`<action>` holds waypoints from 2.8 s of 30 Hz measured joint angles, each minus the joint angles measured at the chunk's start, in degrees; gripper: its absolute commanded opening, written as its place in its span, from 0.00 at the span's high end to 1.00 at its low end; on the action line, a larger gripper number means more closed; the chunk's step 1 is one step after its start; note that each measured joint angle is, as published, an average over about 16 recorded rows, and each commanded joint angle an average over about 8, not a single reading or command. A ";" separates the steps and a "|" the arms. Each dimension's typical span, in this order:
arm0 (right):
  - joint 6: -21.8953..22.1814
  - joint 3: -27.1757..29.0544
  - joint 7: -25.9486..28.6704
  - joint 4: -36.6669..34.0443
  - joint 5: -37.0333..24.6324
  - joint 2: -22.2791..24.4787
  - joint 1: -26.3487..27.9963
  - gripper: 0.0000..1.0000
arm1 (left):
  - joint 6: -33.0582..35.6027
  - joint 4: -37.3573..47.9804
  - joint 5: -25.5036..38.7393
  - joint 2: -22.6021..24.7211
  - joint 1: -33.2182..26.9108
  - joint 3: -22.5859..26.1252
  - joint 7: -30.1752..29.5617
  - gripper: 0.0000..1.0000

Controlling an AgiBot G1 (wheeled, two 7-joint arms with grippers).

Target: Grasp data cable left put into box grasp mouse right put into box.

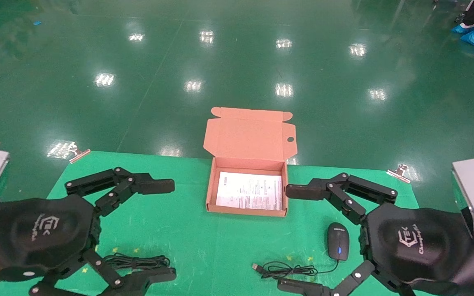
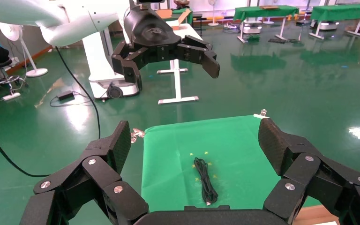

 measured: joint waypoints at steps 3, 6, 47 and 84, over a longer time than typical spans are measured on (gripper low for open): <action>0.00 0.00 0.00 0.00 0.00 0.00 0.00 0.00 | 0.00 0.00 0.00 0.00 0.00 0.00 0.00 0.00; 0.00 0.00 0.00 0.00 0.00 0.00 0.00 0.00 | 0.00 0.00 0.00 0.00 0.00 0.00 0.00 0.00; -2.26 -15.58 -13.44 4.07 -37.79 -6.93 19.96 0.00 | 2.89 -2.25 31.82 3.59 -16.55 15.16 -7.43 0.00; 10.97 -33.11 -16.53 3.40 -75.38 -18.70 16.58 0.00 | -7.78 6.69 77.21 20.37 -20.99 36.81 -8.84 0.00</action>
